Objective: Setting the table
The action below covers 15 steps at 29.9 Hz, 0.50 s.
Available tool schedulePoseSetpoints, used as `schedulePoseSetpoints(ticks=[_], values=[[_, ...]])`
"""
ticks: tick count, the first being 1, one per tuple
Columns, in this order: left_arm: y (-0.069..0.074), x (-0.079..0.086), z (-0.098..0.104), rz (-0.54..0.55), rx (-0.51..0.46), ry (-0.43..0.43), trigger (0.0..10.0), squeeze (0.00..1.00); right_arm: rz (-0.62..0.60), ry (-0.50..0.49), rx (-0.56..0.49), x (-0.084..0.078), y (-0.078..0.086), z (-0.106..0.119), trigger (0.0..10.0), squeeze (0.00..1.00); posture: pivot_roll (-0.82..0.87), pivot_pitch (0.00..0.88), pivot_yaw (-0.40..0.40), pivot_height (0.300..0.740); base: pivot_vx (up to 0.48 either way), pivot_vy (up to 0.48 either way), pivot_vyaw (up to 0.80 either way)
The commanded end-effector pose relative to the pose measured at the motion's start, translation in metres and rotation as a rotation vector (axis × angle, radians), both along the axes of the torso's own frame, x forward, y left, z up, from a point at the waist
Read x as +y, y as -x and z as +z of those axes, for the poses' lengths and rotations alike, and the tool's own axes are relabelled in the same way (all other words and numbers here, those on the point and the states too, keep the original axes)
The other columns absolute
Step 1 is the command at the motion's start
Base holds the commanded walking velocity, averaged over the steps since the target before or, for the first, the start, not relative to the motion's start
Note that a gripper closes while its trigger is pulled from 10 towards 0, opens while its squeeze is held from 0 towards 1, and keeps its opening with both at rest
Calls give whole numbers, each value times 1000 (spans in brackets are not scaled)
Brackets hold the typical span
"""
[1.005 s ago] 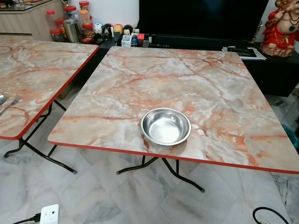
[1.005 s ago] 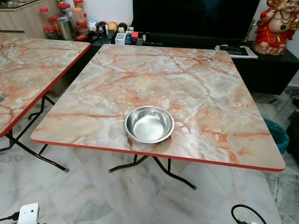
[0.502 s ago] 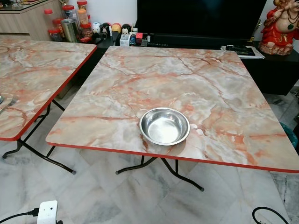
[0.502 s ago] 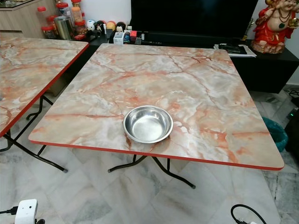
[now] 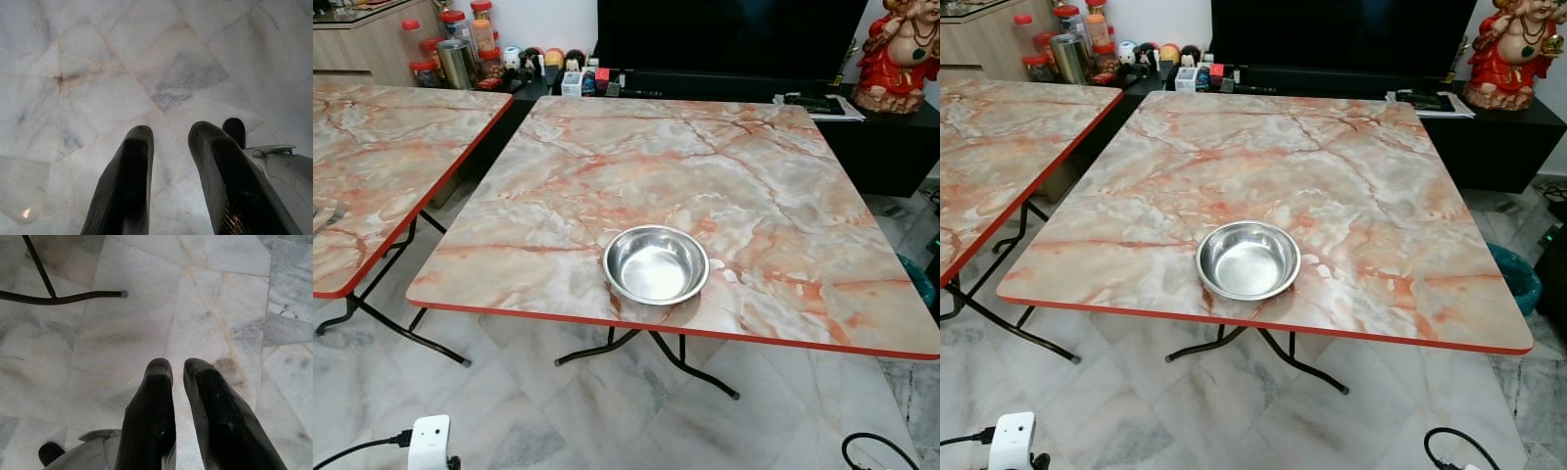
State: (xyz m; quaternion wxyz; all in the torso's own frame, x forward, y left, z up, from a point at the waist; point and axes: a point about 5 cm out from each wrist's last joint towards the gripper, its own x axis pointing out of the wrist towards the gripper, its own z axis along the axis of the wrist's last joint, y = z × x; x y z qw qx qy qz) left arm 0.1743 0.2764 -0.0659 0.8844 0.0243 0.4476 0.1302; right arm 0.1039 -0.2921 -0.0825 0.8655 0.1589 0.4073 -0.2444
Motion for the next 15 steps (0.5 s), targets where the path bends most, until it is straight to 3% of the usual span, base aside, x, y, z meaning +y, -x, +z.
schedulePoseSetpoints(ticks=[1,6,11,15], values=[[3,0,-2,7,18,2,10000,0,9,8,-1,-2,-1,1,10000,0,19,4,-17,740,0,0,0],[5,0,-3,8,24,1,10000,0,11,7,1,-2,1,1,10000,0,24,0,-17,740,0,207,0],[7,0,-4,5,30,1,10000,0,18,-4,14,-1,2,0,10000,0,23,0,-15,740,0,298,-631],[7,0,-4,3,34,0,10000,0,13,1,3,-1,2,0,10000,0,19,0,-13,740,0,299,0]])
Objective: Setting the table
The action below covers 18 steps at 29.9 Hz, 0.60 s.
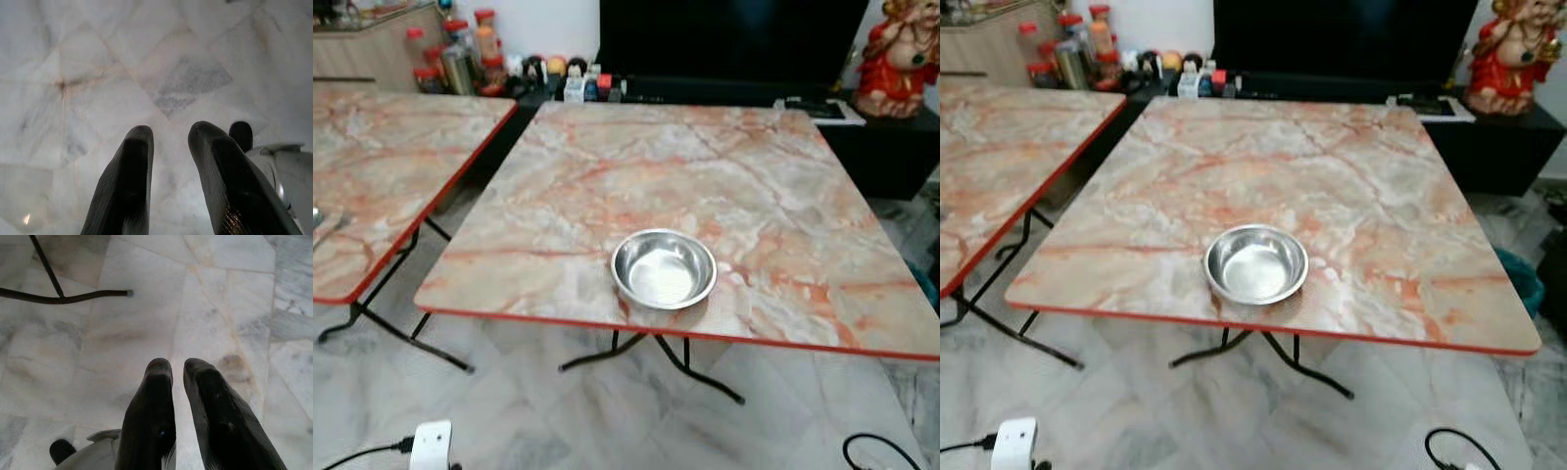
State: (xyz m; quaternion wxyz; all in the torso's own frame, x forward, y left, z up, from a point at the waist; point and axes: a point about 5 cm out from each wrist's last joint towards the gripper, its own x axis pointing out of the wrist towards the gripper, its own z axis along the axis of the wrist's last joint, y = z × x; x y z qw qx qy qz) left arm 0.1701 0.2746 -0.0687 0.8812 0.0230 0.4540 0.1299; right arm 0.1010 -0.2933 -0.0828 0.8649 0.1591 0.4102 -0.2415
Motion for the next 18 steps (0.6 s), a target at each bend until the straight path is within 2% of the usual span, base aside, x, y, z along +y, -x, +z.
schedulePoseSetpoints(ticks=[1,18], values=[[3,2,-1,0,21,-5,10000,0,10,7,-1,0,-1,0,10000,0,18,0,-13,740,0,300,0],[1,4,1,-14,18,-11,10000,0,-1,5,-10,3,-2,0,10000,0,28,0,4,740,0,332,0]])
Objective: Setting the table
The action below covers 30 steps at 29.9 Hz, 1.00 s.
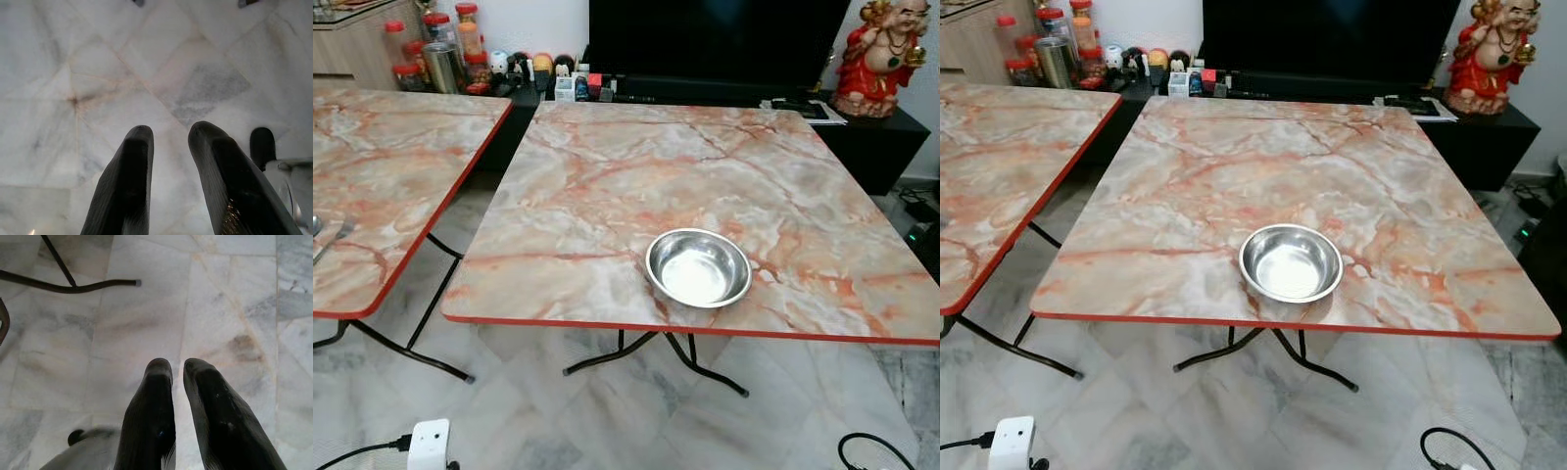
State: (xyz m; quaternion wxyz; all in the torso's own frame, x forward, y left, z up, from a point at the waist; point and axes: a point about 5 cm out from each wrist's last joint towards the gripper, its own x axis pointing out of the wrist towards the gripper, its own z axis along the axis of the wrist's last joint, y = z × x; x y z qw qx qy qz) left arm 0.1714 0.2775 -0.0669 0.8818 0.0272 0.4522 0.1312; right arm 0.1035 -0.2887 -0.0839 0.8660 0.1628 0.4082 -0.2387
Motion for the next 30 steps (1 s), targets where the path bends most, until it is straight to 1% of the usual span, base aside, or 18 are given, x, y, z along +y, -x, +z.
schedulePoseSetpoints(ticks=[1,22,30], values=[[2,1,-1,-11,19,-2,10000,0,-2,13,-3,-2,0,1,10000,0,28,0,4,740,0,349,0],[-2,0,1,-2,-1,1,10000,0,-15,8,-12,0,-3,1,10000,0,40,0,13,740,0,352,0],[-1,2,1,2,1,-4,10000,0,-18,3,-12,0,-3,1,10000,0,48,4,15,740,0,351,0]])
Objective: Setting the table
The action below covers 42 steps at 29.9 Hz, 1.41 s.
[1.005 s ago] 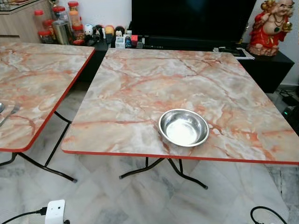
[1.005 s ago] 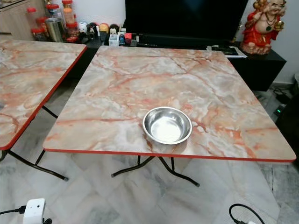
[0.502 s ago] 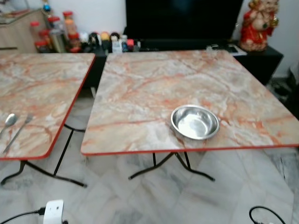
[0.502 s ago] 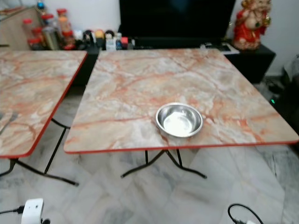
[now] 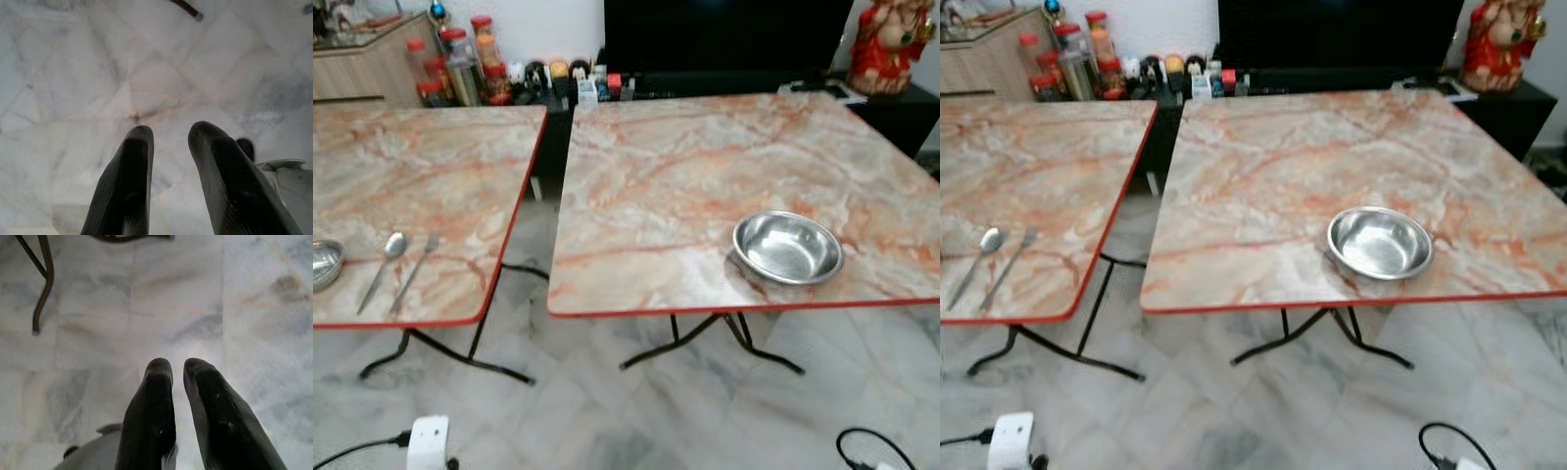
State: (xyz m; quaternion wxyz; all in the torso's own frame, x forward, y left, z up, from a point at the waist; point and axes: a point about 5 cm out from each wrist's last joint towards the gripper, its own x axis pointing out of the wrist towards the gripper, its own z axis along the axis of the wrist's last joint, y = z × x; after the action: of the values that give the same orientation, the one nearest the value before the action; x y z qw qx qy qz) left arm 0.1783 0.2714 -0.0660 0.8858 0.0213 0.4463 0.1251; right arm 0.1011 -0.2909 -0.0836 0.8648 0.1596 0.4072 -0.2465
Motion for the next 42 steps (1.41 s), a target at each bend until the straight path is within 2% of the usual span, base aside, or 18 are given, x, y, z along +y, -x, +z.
schedulePoseSetpoints(ticks=[1,8,13,16,36,42], values=[[6,8,0,10,17,-20,10000,0,-8,-10,-15,3,-6,0,10000,0,49,7,16,740,0,356,0],[1,11,3,8,12,-24,10000,0,-8,-16,-12,4,-6,0,10000,0,50,21,21,740,0,350,-162],[-13,12,10,0,-8,-31,10000,0,-9,-14,-17,5,-6,0,10000,0,53,29,26,740,0,352,-305],[-16,12,12,-4,-13,-32,10000,0,-12,-16,-18,5,-6,0,10000,0,56,33,28,740,0,349,0],[-17,14,14,0,-12,-35,10000,0,16,-9,-23,5,-7,0,10000,0,66,28,27,740,0,352,0],[-16,13,13,-2,-12,-35,10000,0,5,-14,-26,5,-7,0,10000,0,66,23,31,740,0,349,454]])
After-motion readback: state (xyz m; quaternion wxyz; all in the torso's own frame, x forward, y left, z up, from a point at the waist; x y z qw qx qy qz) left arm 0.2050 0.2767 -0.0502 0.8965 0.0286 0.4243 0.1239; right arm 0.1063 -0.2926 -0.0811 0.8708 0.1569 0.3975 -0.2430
